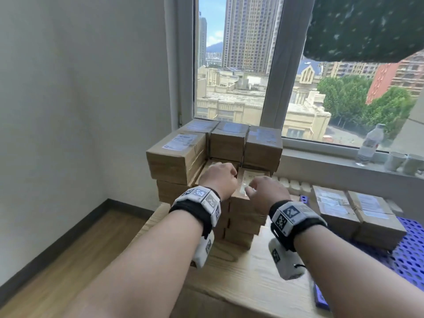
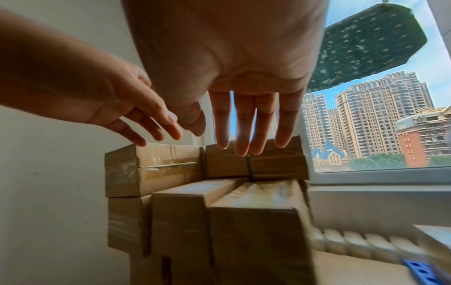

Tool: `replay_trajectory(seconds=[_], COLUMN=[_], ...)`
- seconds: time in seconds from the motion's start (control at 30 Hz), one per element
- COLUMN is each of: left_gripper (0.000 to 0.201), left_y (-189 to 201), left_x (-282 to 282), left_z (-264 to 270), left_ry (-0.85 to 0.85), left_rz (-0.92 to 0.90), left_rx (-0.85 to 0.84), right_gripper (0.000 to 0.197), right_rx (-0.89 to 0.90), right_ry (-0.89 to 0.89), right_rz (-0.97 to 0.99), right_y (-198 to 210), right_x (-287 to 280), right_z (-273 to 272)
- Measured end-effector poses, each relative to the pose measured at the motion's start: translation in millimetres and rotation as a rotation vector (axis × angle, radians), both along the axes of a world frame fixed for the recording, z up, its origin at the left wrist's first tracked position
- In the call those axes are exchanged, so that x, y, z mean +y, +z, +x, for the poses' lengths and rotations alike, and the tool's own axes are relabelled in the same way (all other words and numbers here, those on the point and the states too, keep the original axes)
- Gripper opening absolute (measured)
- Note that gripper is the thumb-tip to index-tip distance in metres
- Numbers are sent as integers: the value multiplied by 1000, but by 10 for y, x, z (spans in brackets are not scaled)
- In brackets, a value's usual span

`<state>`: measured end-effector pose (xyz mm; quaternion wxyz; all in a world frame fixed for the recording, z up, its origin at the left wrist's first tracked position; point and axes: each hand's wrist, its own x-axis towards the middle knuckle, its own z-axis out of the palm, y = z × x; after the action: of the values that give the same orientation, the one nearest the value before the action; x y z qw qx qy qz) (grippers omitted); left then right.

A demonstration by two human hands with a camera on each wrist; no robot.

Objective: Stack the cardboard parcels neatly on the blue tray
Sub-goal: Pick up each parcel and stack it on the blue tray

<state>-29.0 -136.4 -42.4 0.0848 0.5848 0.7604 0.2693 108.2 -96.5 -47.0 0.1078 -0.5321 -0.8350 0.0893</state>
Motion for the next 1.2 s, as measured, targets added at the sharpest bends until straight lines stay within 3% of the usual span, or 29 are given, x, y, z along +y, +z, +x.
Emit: replay_trajectory(seconds=[0.33, 0.6, 0.83, 1.2], left_gripper=[27, 34, 59, 35], left_y=[480, 452, 194, 103], left_x=[135, 404, 648, 785], left_z=[-1489, -2396, -2576, -2568], left_ry=[92, 164, 172, 143], left_rz=[128, 68, -149, -229], left_rx=[28, -41, -305, -371], right_gripper=[37, 41, 58, 62], right_rx=[82, 158, 164, 323], right_ry=[46, -42, -163, -225], right_rz=[46, -4, -156, -229], right_y=[308, 249, 78, -41], right_x=[190, 465, 686, 788], right_z=[-1360, -2041, -2217, -2302])
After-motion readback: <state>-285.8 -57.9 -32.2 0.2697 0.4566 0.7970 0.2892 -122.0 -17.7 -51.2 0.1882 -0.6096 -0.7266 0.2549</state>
